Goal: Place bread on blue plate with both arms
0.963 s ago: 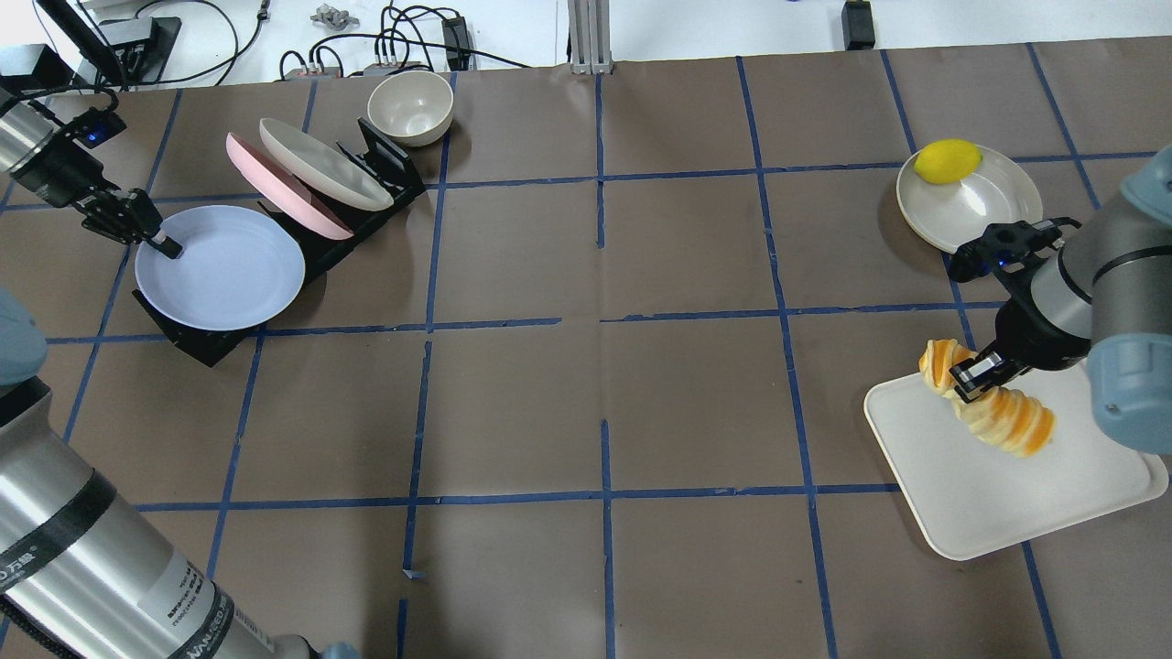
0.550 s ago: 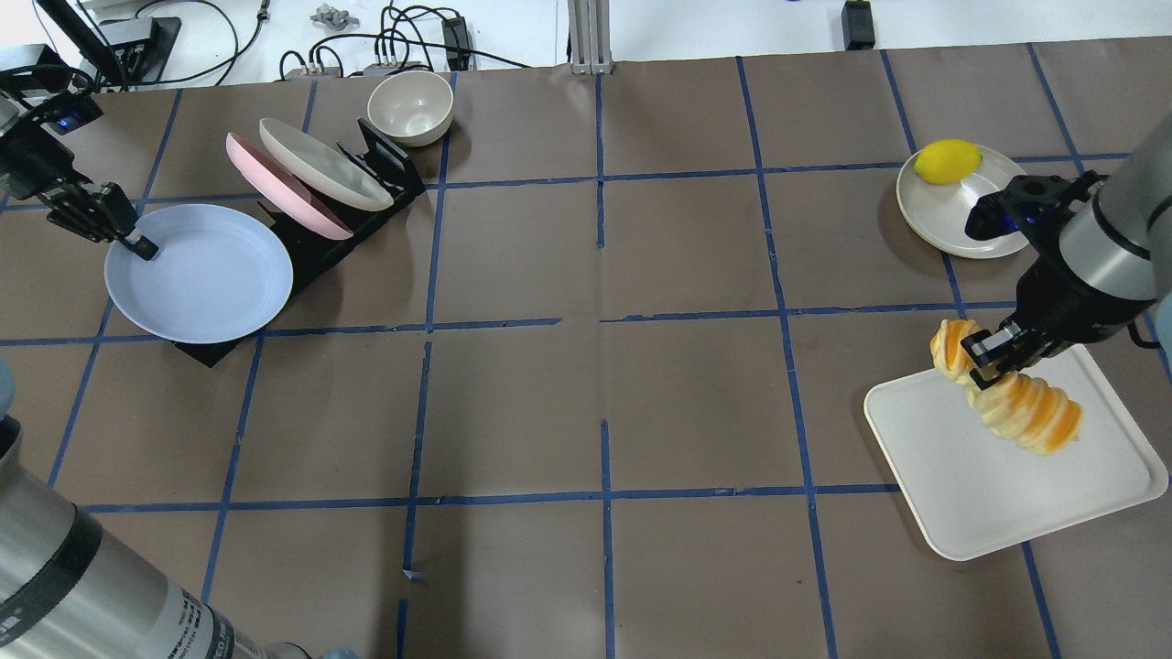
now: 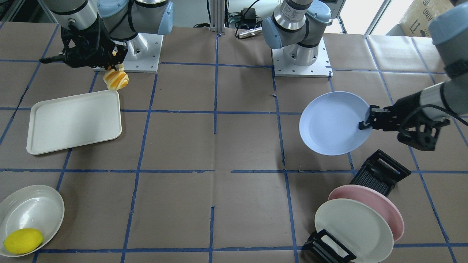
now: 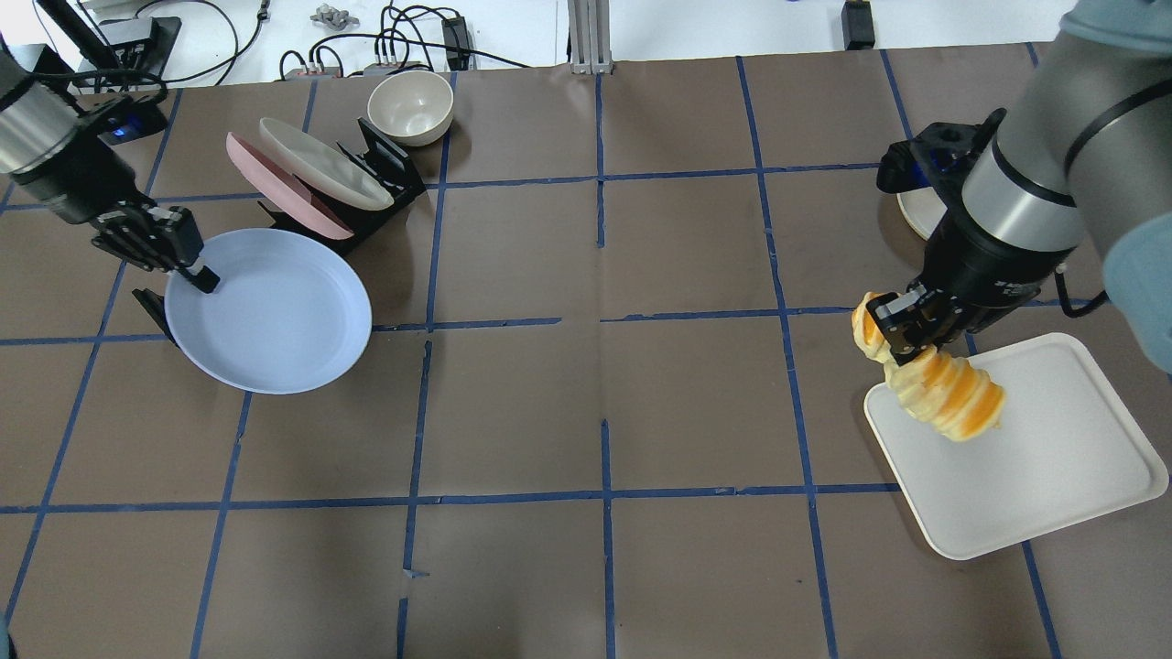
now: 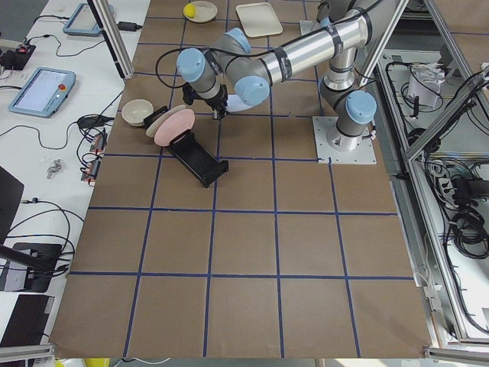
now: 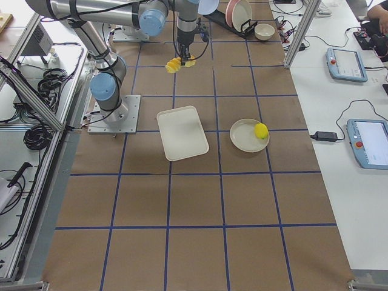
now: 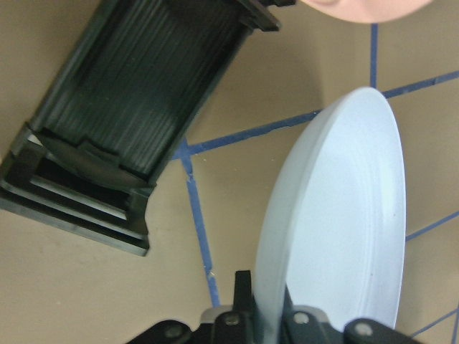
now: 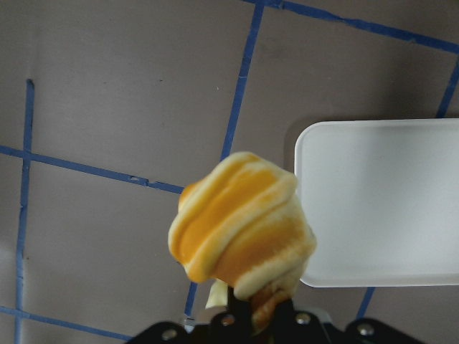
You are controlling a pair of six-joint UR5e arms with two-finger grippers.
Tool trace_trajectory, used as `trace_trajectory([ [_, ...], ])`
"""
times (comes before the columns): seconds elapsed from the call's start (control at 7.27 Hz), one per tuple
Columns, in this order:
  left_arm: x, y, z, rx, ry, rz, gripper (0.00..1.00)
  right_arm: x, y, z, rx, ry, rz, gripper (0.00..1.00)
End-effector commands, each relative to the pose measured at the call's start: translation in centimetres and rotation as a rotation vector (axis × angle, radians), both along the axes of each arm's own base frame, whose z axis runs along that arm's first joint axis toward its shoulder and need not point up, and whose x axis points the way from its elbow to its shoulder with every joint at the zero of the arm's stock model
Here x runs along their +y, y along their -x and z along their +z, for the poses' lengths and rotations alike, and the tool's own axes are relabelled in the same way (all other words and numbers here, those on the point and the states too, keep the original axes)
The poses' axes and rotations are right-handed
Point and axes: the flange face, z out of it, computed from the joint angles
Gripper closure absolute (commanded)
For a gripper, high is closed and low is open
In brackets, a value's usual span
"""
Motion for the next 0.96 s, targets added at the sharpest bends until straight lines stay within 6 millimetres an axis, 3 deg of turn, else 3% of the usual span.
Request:
trace_trajectory([
  [0.0, 2.8, 12.8, -3.5, -0.073, 0.125, -0.024, 0.96, -0.1, -1.9, 0.0, -0.026, -0.003, -0.028, 0.94],
  [0.28, 3.1, 22.2, -6.7, 0.006, 0.179, 0.002, 0.96, -0.1, -2.0, -0.1, -0.013, -0.008, -0.018, 0.90],
  [0.41, 2.1, 26.2, -9.7, 0.053, 0.167, 0.027, 0.96, 0.0, -2.0, -0.4, -0.013, -0.017, -0.018, 0.89],
  [0.69, 1.0, 31.1, -13.7, 0.146, 0.171, 0.126, 0.96, -0.3, -2.1, -0.6, -0.022, -0.014, -0.021, 0.90],
  [0.83, 0.3, 32.0, -16.2, 0.181, 0.177, 0.128, 0.96, -1.7, -2.3, -1.9, -0.029, -0.031, -0.018, 0.91],
])
